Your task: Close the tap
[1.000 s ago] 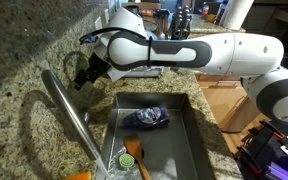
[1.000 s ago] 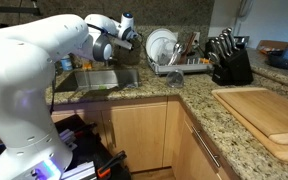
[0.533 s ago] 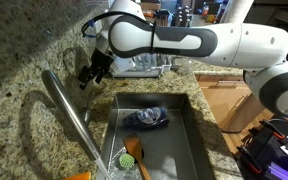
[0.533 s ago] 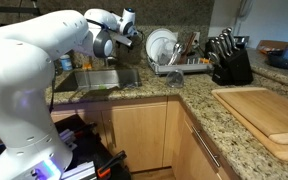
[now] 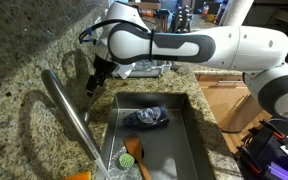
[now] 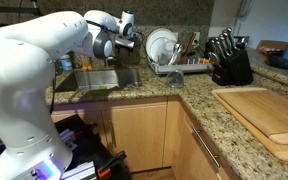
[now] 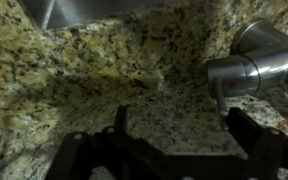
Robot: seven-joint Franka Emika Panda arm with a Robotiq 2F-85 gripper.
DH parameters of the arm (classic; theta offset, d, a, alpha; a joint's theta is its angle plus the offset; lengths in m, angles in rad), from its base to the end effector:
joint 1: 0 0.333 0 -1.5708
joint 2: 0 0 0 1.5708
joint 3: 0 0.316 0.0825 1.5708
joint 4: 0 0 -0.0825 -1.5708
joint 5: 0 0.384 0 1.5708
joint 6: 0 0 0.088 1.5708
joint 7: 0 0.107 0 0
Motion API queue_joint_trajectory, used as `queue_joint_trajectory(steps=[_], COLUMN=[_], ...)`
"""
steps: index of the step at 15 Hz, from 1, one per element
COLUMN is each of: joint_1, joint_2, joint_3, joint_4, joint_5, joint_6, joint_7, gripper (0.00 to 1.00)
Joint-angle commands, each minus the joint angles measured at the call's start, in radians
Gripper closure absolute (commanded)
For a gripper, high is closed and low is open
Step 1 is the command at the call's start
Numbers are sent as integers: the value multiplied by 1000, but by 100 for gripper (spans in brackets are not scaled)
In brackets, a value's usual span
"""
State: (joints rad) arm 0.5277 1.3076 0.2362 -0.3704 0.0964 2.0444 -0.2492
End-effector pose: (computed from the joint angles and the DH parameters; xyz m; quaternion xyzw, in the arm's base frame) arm 0.6909 0.4741 0.3161 -0.8998 -0.3636 -0.1533 0.1862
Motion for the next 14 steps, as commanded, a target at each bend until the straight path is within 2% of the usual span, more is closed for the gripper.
queue_joint_trajectory(steps=[1, 4, 6, 8, 14], joint_1=[-4, -21, -34, -48, -34], joint_2=[-8, -19, -28, -20, 8], joint_3=[-24, 6, 20, 34, 5], joint_4=[-14, -28, -37, -23, 3], joint_5=[-32, -4, 27, 53, 23], joint_6=[16, -34, -117, -180, -136], joint_7=[-87, -128, -61, -51, -81], gripper=[0, 0, 0, 0, 0])
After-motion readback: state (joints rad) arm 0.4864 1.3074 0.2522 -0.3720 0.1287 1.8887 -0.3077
